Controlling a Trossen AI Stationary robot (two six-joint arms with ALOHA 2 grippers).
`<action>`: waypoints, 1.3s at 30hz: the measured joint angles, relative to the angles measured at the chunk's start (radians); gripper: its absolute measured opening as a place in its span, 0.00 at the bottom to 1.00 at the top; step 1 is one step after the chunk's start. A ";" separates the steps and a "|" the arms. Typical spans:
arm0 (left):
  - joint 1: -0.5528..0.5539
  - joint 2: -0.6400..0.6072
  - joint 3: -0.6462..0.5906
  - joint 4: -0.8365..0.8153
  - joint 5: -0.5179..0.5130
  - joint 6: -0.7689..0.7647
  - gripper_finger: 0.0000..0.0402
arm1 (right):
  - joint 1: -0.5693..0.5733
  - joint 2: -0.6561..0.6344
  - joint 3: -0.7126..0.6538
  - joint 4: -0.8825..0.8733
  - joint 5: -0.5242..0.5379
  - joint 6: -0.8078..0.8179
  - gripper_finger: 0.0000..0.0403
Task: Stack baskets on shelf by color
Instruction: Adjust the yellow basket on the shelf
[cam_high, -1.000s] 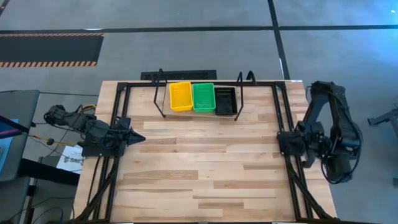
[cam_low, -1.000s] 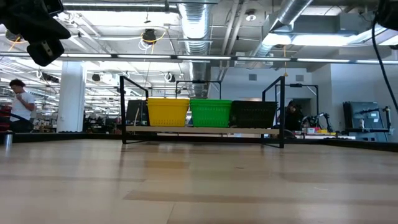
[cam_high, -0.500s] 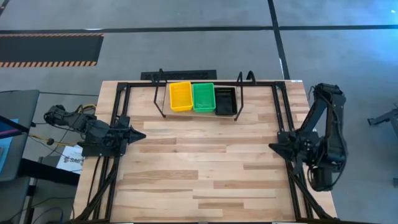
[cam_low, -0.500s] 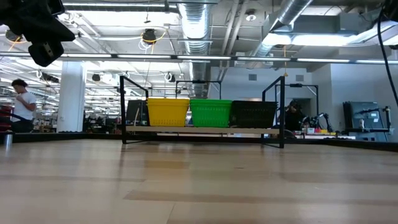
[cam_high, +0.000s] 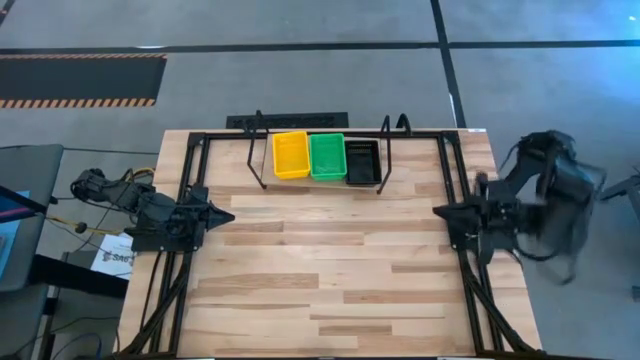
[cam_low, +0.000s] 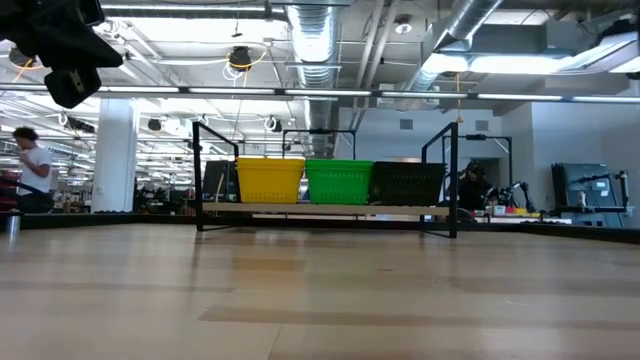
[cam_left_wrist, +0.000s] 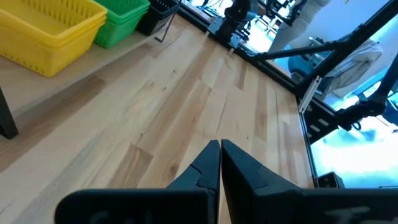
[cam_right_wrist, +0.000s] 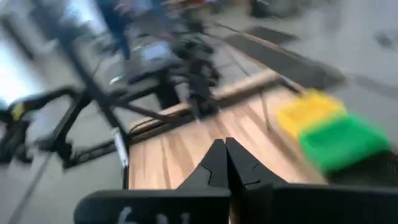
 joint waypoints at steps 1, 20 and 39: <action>0.000 0.000 0.000 0.000 0.000 0.000 0.00 | -0.053 0.001 0.034 0.106 -0.081 -0.197 0.00; 0.000 0.000 0.000 -0.001 0.001 0.039 0.00 | -0.998 0.072 0.023 0.412 -1.375 -0.834 0.00; 0.000 -0.118 0.000 -0.081 0.099 0.106 0.00 | -1.086 -0.456 -0.633 0.937 -1.375 -0.614 0.00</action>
